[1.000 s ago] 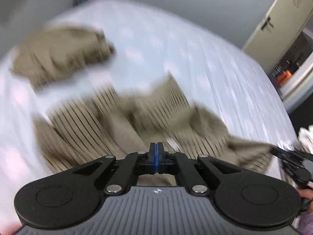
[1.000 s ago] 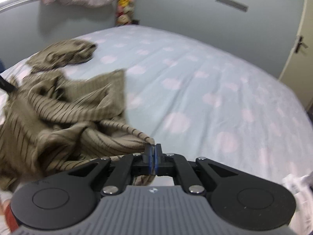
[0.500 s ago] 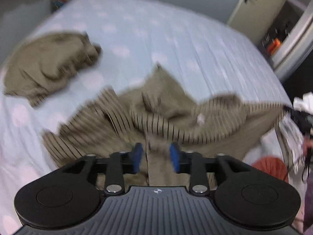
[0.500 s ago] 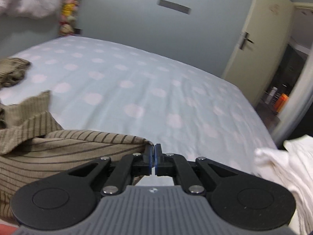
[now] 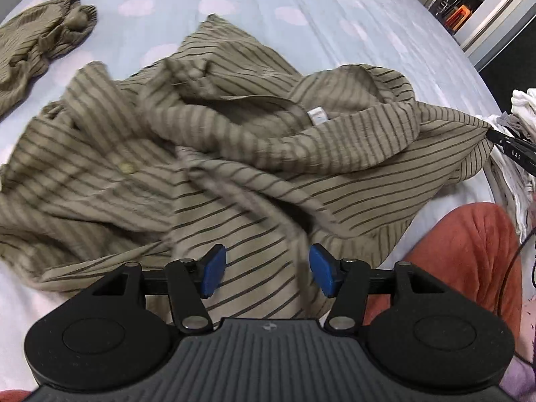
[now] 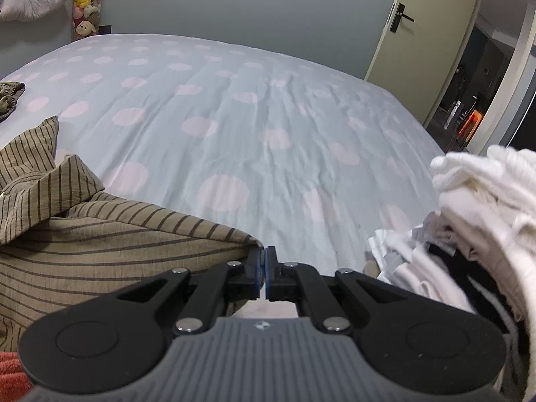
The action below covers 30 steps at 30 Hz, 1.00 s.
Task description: Fold clothes
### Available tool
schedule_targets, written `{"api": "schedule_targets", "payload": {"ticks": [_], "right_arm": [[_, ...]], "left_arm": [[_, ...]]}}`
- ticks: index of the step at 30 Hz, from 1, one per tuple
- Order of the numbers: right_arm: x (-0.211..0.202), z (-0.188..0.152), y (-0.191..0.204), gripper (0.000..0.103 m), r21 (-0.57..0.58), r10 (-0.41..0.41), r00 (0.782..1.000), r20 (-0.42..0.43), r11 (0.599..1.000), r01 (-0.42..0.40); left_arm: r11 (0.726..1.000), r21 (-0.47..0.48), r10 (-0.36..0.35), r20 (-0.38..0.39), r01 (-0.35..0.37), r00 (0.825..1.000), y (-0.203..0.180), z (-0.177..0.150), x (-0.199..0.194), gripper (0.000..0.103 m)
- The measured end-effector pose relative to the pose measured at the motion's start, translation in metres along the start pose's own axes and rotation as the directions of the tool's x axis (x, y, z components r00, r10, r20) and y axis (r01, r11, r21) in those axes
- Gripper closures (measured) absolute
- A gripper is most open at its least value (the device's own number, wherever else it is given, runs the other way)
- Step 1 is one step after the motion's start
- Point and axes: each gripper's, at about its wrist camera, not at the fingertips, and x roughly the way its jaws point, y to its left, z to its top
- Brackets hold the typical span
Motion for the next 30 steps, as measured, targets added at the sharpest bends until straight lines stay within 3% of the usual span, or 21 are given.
{"api": "schedule_targets", "payload": {"ticks": [6,7,9,11,18,24,26,28,30], "right_arm": [[0.002,-0.006,-0.002,0.1,0.012,0.025,1.0,0.008,1.0,-0.025],[0.001,-0.007,-0.002,0.1,0.014,0.029,1.0,0.009,0.999,-0.029],[0.0,-0.01,-0.004,0.1,0.017,0.035,0.999,0.011,0.999,-0.035],[0.0,-0.012,-0.004,0.1,0.022,0.039,0.999,0.011,0.999,-0.039],[-0.006,-0.009,-0.009,0.1,0.037,0.036,0.998,0.046,0.999,-0.038],[-0.028,0.006,-0.012,0.1,0.047,0.016,0.993,0.12,0.999,-0.022],[-0.036,0.011,-0.013,0.1,0.06,0.012,0.99,0.143,0.998,-0.021],[-0.042,0.013,-0.009,0.1,0.058,0.018,0.988,0.155,0.998,-0.027],[-0.042,0.012,-0.004,0.1,0.035,0.038,0.99,0.134,0.998,-0.044]], "left_arm": [[0.991,0.066,0.118,-0.029,-0.116,0.993,-0.025,-0.003,0.024,0.051],[0.988,0.077,0.14,-0.04,-0.137,0.989,-0.027,-0.004,0.028,0.057],[0.987,0.062,0.151,-0.062,-0.147,0.987,-0.023,-0.005,0.032,0.077],[0.992,0.03,0.126,-0.067,-0.125,0.99,-0.016,-0.005,0.029,0.097],[0.995,-0.048,0.096,0.087,-0.092,0.992,0.018,0.001,-0.05,0.102],[0.971,-0.138,0.222,0.239,-0.193,0.945,0.086,0.015,-0.146,0.103],[0.959,-0.138,0.276,0.262,-0.247,0.925,0.102,0.018,-0.169,0.103],[0.956,-0.118,0.291,0.25,-0.269,0.924,0.116,0.019,-0.18,0.103],[0.958,-0.094,0.282,0.16,-0.27,0.946,0.126,0.015,-0.16,0.103]]}}
